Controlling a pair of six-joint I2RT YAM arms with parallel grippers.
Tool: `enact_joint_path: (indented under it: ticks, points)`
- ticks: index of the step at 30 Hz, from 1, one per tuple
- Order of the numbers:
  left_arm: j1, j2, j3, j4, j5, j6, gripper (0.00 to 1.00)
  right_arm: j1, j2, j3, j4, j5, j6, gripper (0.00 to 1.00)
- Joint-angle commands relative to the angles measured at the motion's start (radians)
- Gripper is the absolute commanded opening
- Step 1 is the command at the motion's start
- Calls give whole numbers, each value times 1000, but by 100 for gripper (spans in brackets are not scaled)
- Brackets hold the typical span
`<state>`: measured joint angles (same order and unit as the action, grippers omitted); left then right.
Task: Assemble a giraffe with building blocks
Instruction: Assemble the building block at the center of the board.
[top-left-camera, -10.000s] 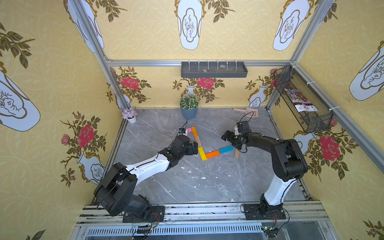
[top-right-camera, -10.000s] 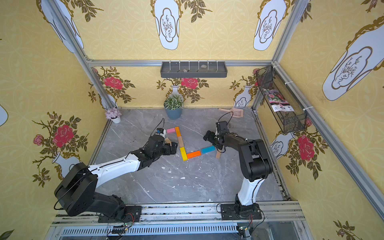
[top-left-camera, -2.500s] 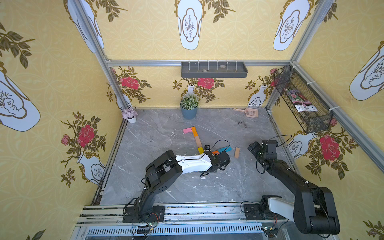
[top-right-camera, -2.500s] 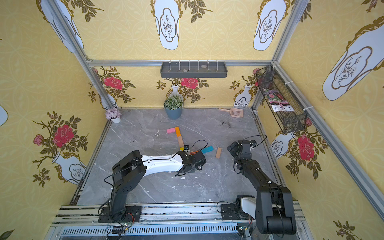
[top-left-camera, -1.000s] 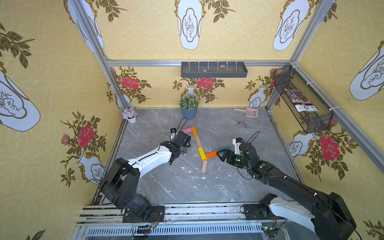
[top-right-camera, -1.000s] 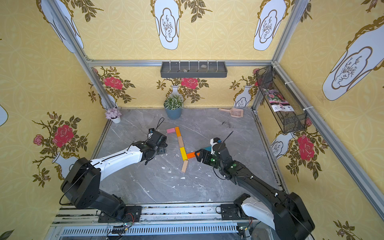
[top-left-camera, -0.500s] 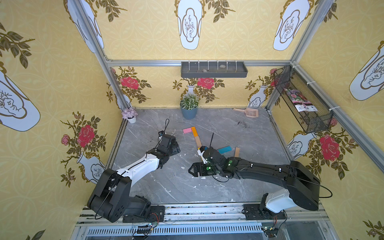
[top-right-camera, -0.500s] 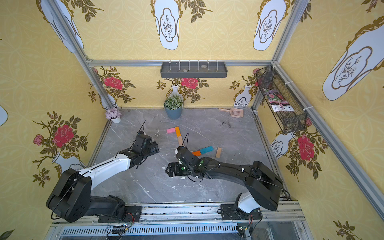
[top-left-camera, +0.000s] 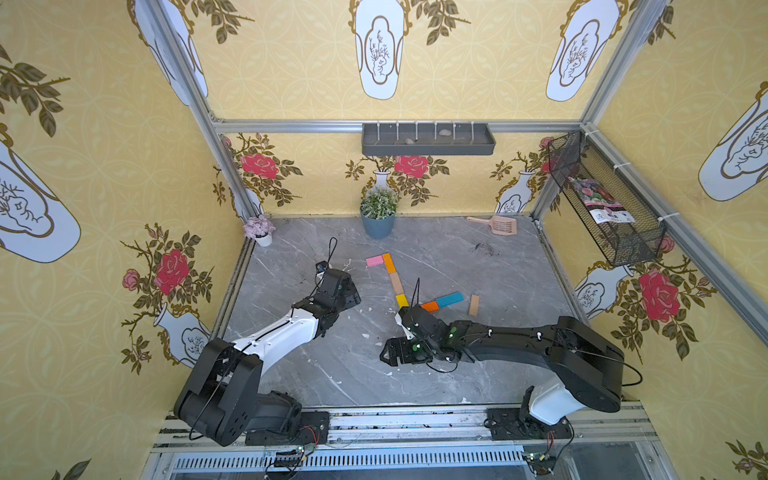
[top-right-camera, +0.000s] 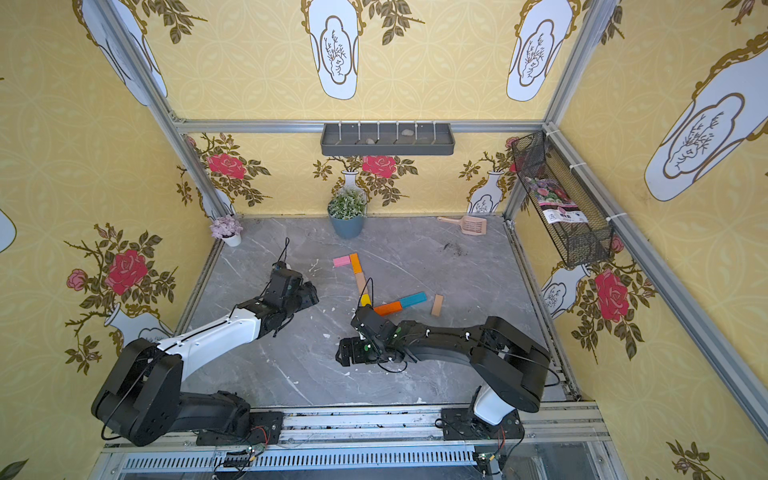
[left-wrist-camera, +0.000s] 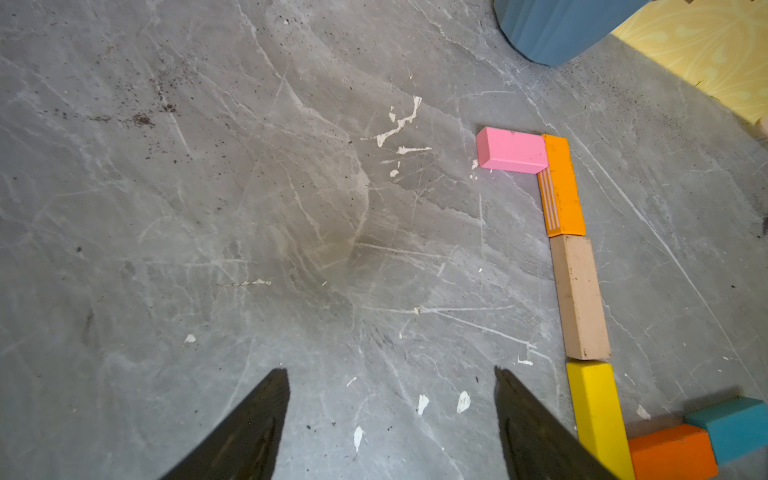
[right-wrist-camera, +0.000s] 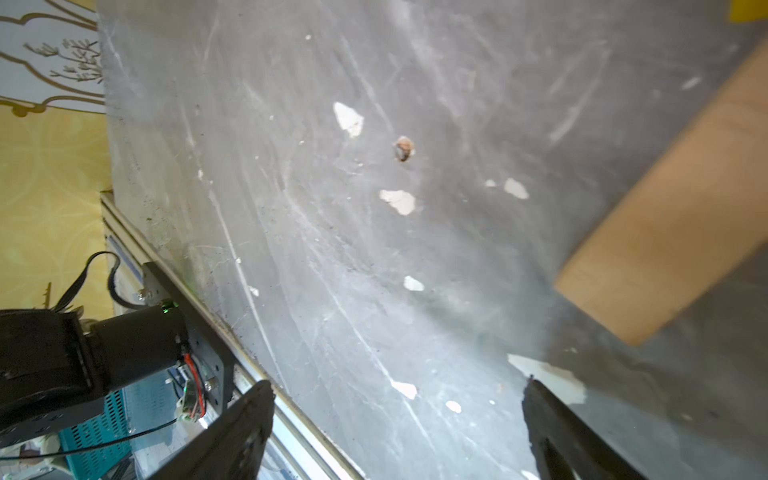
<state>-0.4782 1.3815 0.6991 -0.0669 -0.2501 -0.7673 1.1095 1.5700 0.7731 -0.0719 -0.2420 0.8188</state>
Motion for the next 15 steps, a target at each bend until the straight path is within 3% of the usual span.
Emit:
enact_joint_path:
  ticks: [1,15]
  points:
    - [1,14,5,12,14,2,79,-11,1,-10,50,13,8,93]
    - [1,26,5,29,45,5,78,-42,2,-28,91,6,19,93]
